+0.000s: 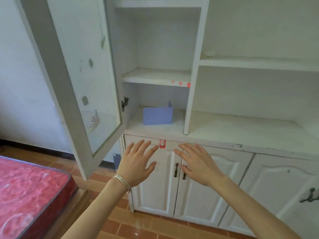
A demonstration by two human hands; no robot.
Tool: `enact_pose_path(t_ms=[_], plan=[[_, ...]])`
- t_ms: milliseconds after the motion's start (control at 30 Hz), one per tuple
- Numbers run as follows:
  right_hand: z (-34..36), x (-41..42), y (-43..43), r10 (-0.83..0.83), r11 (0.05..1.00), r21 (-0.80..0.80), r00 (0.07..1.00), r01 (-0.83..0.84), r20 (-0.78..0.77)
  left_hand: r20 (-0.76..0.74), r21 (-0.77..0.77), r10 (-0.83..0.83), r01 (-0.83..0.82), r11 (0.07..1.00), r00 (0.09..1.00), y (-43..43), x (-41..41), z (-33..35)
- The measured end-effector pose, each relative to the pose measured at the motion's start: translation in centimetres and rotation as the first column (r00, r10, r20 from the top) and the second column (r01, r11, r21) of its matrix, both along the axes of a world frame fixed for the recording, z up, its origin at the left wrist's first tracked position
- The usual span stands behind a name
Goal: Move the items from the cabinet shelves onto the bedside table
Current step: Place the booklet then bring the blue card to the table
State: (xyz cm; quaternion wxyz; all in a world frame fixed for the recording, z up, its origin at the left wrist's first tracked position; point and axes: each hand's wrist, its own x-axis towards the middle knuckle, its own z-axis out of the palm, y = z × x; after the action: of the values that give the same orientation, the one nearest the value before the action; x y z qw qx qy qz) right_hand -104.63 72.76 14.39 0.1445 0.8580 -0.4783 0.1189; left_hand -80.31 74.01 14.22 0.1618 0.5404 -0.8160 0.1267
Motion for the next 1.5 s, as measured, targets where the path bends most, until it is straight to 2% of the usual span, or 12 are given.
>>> enact_pose_path(t_ms=[100,267,367,467,533,667,967,1033,1133,1200,1500], plan=[[1.3,-1.3,-7.0,0.023,1.0,-0.016,1.0,-0.022,0.011,-0.031,0.002,0.048,-0.048,0.999,0.998,-5.0,-1.9,1.5],[1.7,-1.3,-16.4,0.161,0.987,0.013,0.986,-0.162,0.043,-0.061,-0.006,0.147,-0.147,0.989,0.987,-10.1,-2.7,1.0],[-0.2,-0.9,-19.6,0.178,0.977,0.103,0.981,-0.185,0.076,-0.005,-0.008,0.19,-0.19,0.982,0.982,-12.2,-1.3,-0.2],[-0.8,-0.9,-22.6,0.211,0.975,0.052,0.975,-0.215,0.068,0.002,-0.003,0.222,-0.222,0.975,0.975,-15.4,-0.1,-0.1],[-0.3,-0.8,-24.9,0.202,0.979,-0.004,0.976,-0.202,0.084,-0.006,-0.007,0.223,-0.223,0.975,0.975,-17.7,-0.1,0.2],[1.5,0.0,-29.5,0.197,0.978,0.033,0.966,-0.205,0.164,0.012,-0.011,0.188,-0.188,0.982,0.982,-22.2,-0.3,0.6],[3.1,3.9,-39.1,0.154,0.988,0.014,0.988,-0.154,0.031,-0.018,-0.085,0.139,-0.14,0.986,0.99,-30.8,2.4,2.4],[2.9,4.8,-40.1,0.147,0.988,0.043,0.989,-0.147,0.016,-0.025,-0.1,0.133,-0.135,0.986,0.991,-31.8,3.3,2.2],[2.3,5.6,-41.3,0.046,0.985,0.174,0.992,-0.025,-0.119,-0.04,-0.109,0.128,-0.132,0.985,0.991,-32.6,5.0,1.2],[1.9,5.8,-41.8,0.049,0.976,0.219,0.987,-0.015,-0.15,-0.046,-0.108,0.14,-0.144,0.984,0.989,-32.8,6.0,0.5],[1.0,5.8,-41.7,0.151,0.973,0.187,0.987,-0.137,-0.061,0.003,-0.063,0.23,-0.23,0.971,0.973,-30.6,6.5,-1.2]])
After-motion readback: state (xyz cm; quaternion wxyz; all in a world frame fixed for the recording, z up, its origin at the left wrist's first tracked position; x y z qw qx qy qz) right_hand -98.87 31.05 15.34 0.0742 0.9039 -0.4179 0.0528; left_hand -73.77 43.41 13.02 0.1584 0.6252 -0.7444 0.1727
